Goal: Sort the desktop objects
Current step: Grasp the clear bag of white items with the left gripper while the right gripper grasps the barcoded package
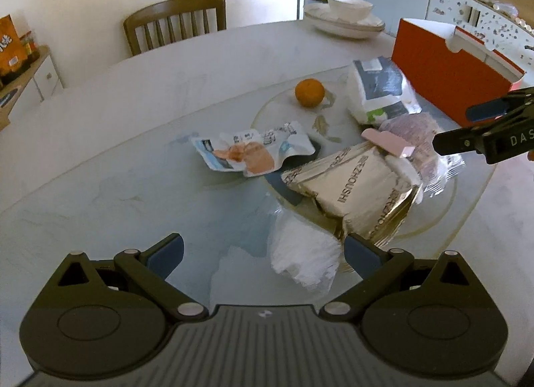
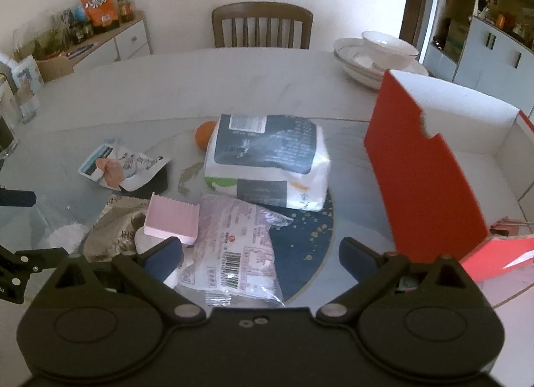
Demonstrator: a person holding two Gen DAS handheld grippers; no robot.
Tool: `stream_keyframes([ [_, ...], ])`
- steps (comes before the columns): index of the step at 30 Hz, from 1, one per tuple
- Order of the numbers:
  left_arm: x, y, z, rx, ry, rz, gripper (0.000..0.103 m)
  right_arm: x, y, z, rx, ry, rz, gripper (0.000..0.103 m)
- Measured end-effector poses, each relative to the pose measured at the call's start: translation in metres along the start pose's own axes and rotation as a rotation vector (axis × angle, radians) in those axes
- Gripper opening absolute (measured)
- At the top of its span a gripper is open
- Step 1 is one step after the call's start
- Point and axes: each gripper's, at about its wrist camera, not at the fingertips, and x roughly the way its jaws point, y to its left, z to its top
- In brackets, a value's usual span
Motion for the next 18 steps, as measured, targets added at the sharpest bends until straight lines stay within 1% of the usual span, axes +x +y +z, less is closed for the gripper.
stream_keyframes([
  [4,0.005,0.005,-0.001,-0.022,0.013,-0.005,0.102,0.01,0.002,0.0,-0.003,0.016,-0.005,0.098],
  [9,0.009,0.005,-0.003,-0.02,0.021,-0.017,0.101,0.02,0.003,0.0,-0.003,0.04,0.008,0.095],
  [11,0.011,0.005,-0.003,-0.025,0.027,-0.024,0.097,0.023,0.004,-0.001,-0.007,0.052,0.012,0.094],
  [12,0.011,0.005,-0.003,-0.029,0.029,-0.03,0.094,0.025,0.004,-0.002,-0.008,0.056,0.012,0.091],
  [14,0.012,0.005,-0.004,-0.035,0.028,-0.037,0.092,0.028,0.004,-0.004,-0.004,0.064,0.02,0.088],
  [18,0.012,0.001,-0.004,-0.022,0.027,-0.047,0.081,0.032,0.002,-0.007,-0.001,0.077,0.036,0.08],
])
